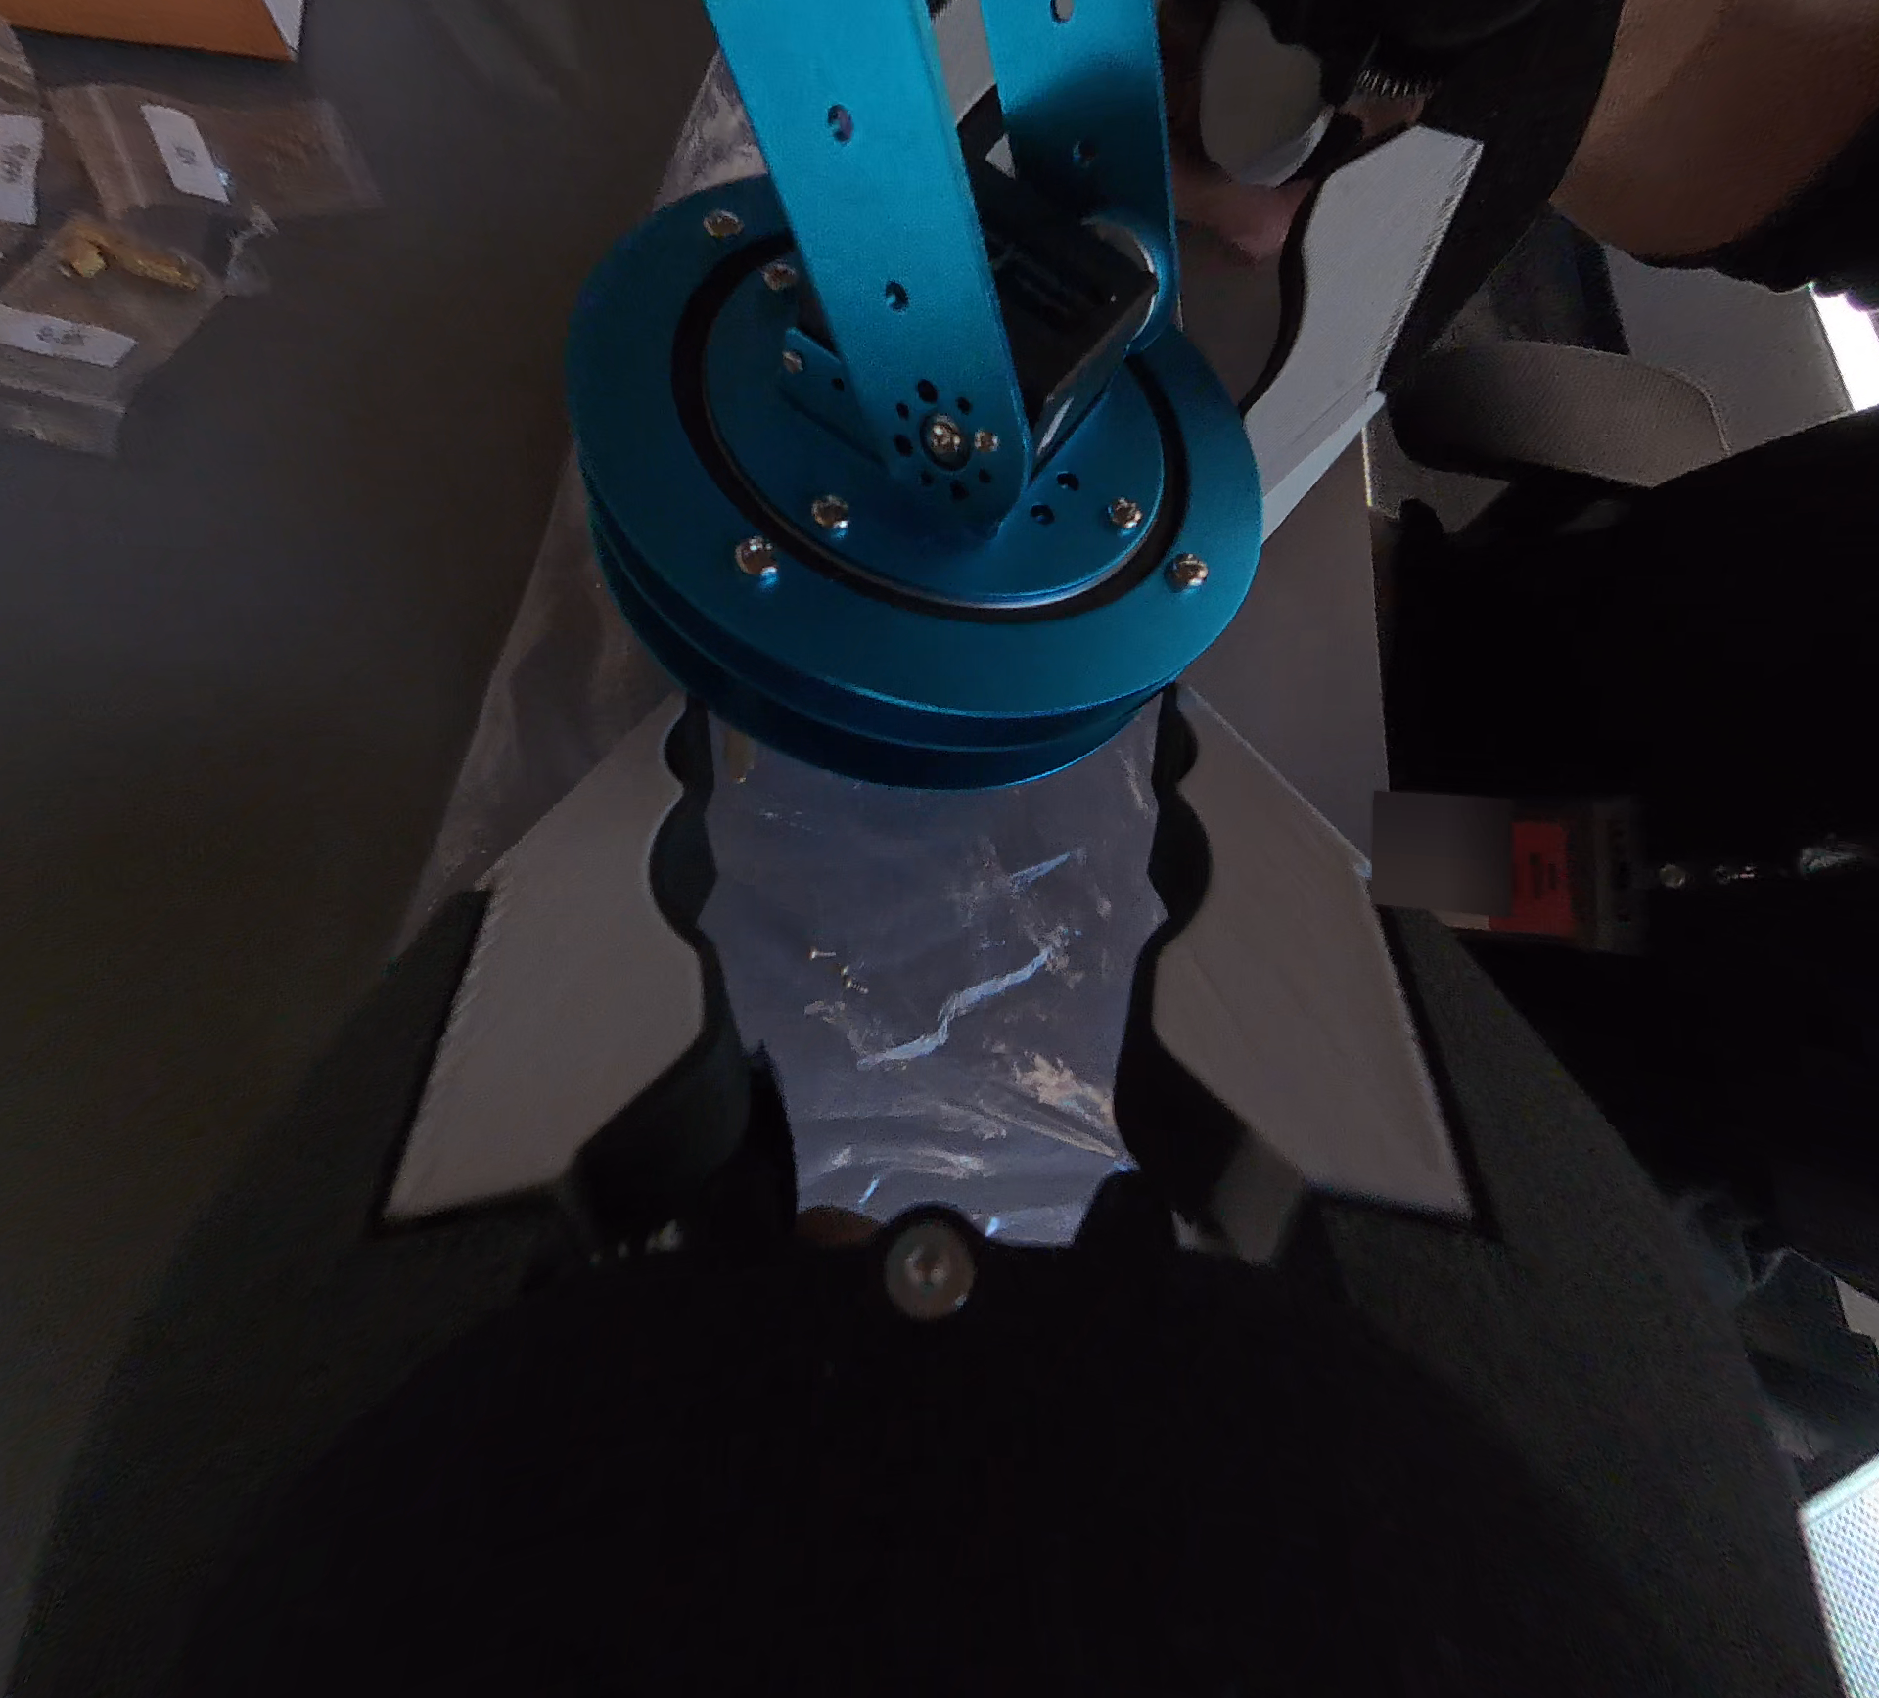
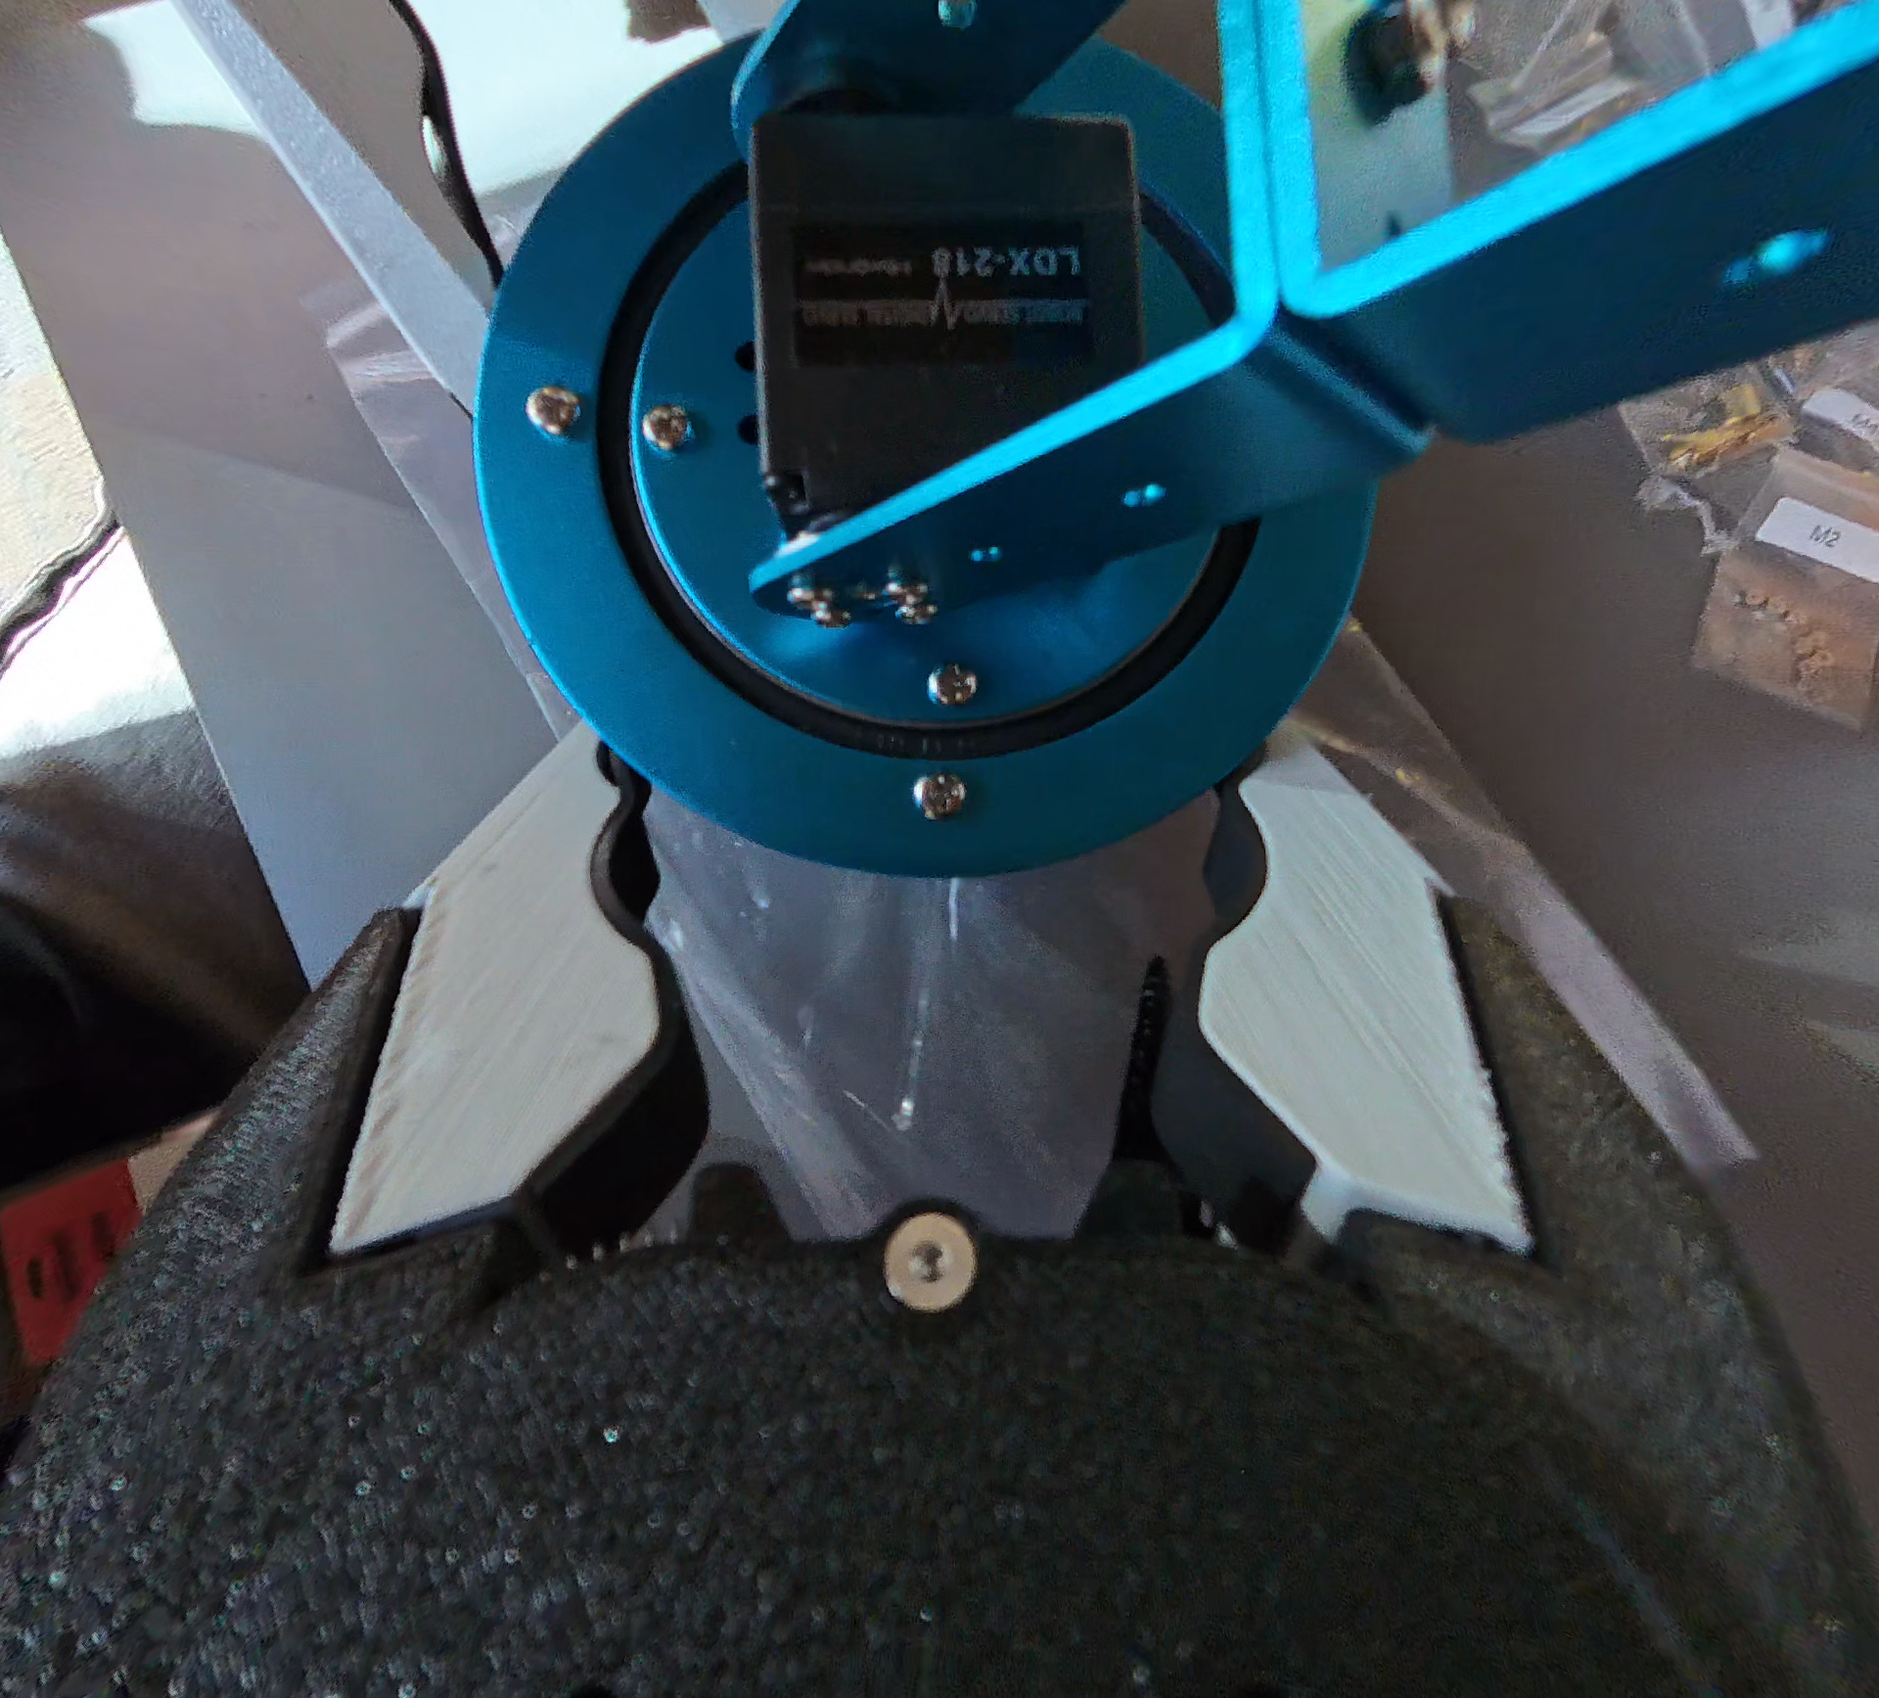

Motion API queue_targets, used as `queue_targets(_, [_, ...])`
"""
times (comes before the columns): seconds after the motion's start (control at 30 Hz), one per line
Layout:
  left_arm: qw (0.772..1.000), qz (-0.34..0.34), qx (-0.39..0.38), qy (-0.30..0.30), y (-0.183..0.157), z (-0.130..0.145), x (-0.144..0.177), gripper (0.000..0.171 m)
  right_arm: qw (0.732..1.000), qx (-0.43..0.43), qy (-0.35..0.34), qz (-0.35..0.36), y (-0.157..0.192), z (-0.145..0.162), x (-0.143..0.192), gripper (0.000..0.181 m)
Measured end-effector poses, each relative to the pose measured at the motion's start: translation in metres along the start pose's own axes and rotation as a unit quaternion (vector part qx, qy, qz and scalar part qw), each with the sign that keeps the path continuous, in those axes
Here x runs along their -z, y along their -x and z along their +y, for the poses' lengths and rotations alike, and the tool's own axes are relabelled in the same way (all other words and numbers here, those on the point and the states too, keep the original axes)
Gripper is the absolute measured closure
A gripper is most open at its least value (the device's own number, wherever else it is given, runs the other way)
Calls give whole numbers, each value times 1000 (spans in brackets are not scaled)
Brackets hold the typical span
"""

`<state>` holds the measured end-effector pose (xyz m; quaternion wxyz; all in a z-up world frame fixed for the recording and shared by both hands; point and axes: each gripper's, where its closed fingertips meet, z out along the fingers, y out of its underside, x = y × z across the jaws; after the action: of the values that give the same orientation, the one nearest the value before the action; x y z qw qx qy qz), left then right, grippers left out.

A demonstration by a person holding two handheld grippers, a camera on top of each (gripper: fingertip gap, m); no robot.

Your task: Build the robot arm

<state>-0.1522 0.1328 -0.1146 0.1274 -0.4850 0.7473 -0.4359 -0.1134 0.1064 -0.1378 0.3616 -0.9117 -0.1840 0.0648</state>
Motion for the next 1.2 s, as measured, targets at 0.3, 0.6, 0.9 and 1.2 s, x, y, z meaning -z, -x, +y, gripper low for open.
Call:
queue_targets(0.3, [992,-67,98,-43,-14,-25,-31,87,987,123,37,-97,-29,5,40,71])
queue_targets(0.6, [968,-201,148,-37,-13,-23,-65,90,950,232,59,-200,-50,34,33,71])
queue_targets(0.9, [967,-211,129,-59,-26,-26,-75,96,930,267,28,-252,-64,41,36,72])
queue_targets(1.2, [979,-183,7,-85,-2,-41,-47,70,985,94,-95,-112,-47,39,85,60])
